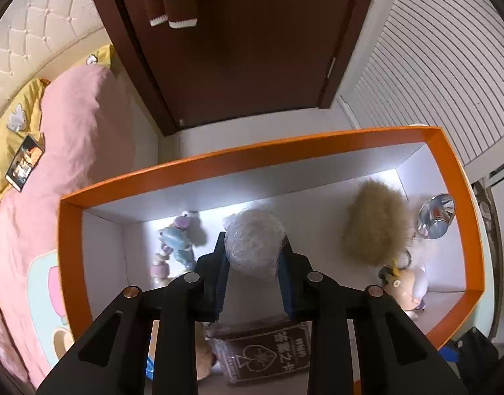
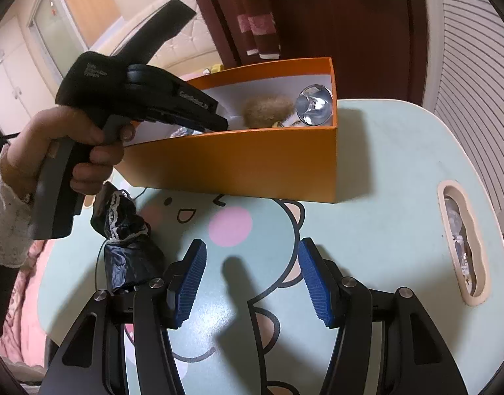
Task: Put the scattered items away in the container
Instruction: 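Place the plastic bag on the table while the right tool reaches into the box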
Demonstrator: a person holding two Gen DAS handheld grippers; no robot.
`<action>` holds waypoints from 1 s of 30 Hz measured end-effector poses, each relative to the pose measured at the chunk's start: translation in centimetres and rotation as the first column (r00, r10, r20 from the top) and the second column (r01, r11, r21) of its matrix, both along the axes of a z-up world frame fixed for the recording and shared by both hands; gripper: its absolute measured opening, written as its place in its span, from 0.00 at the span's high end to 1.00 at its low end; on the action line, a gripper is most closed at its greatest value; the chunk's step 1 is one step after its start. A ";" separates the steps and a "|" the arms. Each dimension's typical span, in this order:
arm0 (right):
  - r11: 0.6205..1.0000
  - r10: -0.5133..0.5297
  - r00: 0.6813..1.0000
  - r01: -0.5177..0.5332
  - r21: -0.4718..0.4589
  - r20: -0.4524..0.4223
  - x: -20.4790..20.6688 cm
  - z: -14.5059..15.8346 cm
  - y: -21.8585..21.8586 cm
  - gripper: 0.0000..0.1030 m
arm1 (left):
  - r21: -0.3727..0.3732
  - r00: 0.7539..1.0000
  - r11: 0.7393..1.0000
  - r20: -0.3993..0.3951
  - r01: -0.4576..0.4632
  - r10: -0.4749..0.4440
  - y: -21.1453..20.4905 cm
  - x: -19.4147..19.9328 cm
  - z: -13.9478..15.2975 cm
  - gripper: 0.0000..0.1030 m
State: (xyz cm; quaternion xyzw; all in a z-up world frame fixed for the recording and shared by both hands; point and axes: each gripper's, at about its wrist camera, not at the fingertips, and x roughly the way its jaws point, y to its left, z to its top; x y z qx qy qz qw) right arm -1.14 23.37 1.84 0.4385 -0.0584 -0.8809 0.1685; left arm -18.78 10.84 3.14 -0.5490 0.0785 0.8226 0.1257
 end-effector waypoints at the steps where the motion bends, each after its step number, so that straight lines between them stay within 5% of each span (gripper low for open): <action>1: 1.000 0.001 1.000 -0.001 0.004 -0.001 0.2 0.0 0.0 0.44 | 0.020 1.000 1.000 -0.010 0.001 0.000 -0.2 0.2 0.2 0.73; 8: 1.000 -0.002 1.000 0.002 0.030 0.012 0.5 0.2 -0.4 0.44 | 0.255 0.993 0.967 -0.119 0.014 0.017 -3.2 4.2 5.7 0.73; 14: 0.998 0.007 1.000 -0.006 0.066 -0.017 1.5 1.1 -1.0 0.44 | 0.335 0.975 0.940 -0.182 -0.058 0.125 -9.2 10.0 8.6 0.73; 23: 0.996 0.014 0.997 -0.008 0.086 -0.070 1.2 3.5 -2.6 0.44 | 0.394 0.972 0.902 -0.073 -0.176 0.222 -15.8 18.5 4.4 0.73; 27: 0.992 0.028 0.999 -0.031 -0.122 -0.034 0.1 5.7 -1.9 0.47 | 0.396 0.973 0.900 -0.059 -0.181 0.221 -15.6 21.1 2.4 0.73; 30: 0.992 0.032 0.999 -0.037 -0.123 -0.042 -1.2 7.4 -2.9 0.50 | 0.411 0.970 0.891 -0.061 -0.192 0.237 -15.5 21.9 1.3 0.73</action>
